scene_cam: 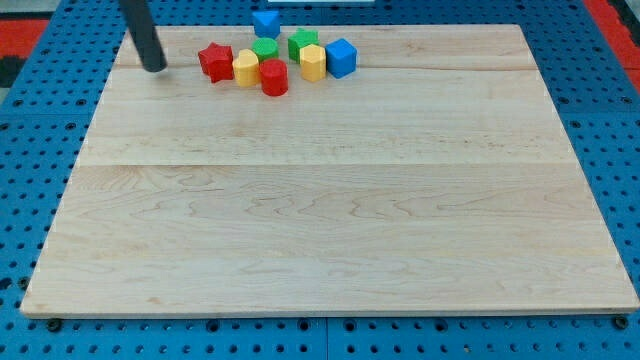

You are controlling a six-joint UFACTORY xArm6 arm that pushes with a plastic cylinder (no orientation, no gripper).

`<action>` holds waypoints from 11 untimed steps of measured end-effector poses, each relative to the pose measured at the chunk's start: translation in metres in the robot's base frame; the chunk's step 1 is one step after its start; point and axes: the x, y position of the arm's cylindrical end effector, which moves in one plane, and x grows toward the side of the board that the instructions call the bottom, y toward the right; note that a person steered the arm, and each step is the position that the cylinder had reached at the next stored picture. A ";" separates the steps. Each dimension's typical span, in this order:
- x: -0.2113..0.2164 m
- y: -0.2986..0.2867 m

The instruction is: Separate red star from group of blocks

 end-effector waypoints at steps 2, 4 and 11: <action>0.015 0.057; -0.072 0.026; -0.068 0.193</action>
